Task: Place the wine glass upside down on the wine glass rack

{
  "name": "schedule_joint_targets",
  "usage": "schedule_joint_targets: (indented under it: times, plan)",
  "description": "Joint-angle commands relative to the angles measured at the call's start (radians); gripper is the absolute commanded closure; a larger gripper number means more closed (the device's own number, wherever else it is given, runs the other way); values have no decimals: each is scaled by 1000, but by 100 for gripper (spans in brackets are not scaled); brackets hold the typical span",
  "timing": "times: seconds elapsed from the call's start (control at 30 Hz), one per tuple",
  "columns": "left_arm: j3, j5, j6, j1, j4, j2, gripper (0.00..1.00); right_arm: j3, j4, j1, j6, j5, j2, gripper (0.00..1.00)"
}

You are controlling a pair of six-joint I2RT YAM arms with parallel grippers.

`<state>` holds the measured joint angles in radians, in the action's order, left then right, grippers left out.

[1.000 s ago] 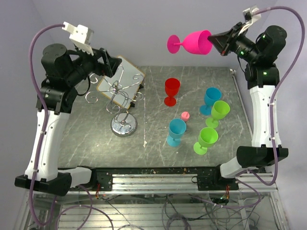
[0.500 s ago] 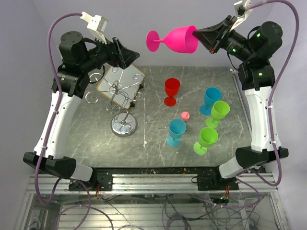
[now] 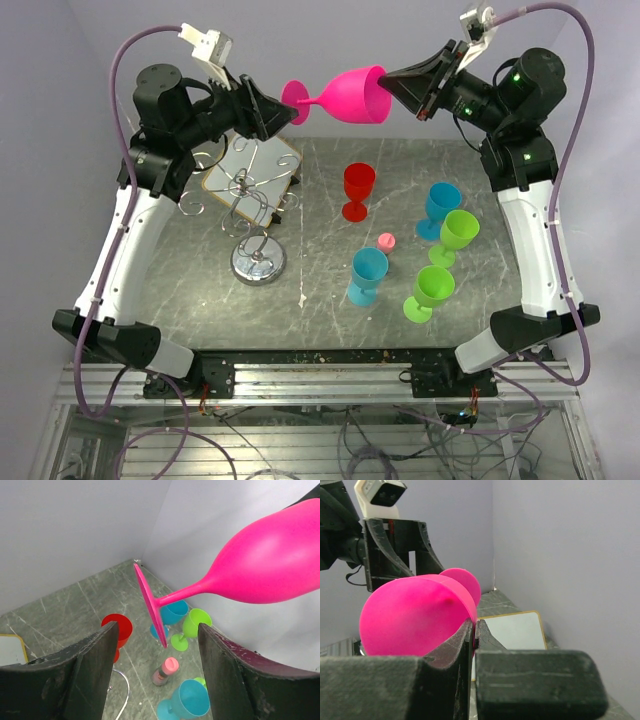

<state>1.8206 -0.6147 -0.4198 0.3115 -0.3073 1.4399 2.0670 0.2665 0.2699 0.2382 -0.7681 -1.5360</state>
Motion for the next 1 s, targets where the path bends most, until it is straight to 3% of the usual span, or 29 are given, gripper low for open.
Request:
schedule_joint_targets:
  times: [0.0, 0.1, 0.4, 0.6, 0.77, 0.97]
  plan:
    - [14, 4, -5, 12, 15, 18, 26, -2, -35, 11, 17, -15, -12, 100]
    - [11, 2, -6, 12, 20, 23, 31, 0, -37, 14, 23, -22, -21, 100]
    - [-16, -15, -8, 14, 36, 23, 59, 3, -35, 19, 14, -25, -28, 100]
    - [-24, -19, -5, 15, 44, 22, 63, -5, -42, 20, 21, -34, -22, 100]
    - [-39, -16, -18, 18, 59, 15, 72, -22, -52, 20, 26, -30, -12, 100]
    - [-45, -15, -24, 18, 71, 0, 93, -52, -61, 20, 26, -24, -1, 100]
